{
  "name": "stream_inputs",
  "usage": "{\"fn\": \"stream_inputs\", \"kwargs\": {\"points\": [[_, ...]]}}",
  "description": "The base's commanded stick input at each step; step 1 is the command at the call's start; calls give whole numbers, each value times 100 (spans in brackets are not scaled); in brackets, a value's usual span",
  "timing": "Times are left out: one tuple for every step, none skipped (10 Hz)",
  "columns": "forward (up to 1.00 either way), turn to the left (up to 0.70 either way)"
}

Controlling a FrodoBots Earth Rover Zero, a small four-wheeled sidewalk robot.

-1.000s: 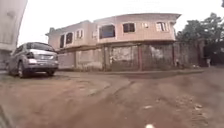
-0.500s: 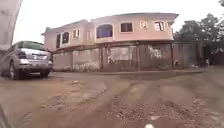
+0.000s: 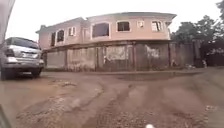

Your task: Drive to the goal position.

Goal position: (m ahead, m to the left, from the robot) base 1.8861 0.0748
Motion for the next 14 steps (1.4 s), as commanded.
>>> {"fn": "stream_inputs", "kwargs": {"points": [[70, 0], [70, 0], [70, 0], [70, 0], [70, 0], [70, 0], [70, 0], [70, 0], [70, 0], [70, 0], [70, 0], [70, 0], [70, 0], [70, 0]]}}
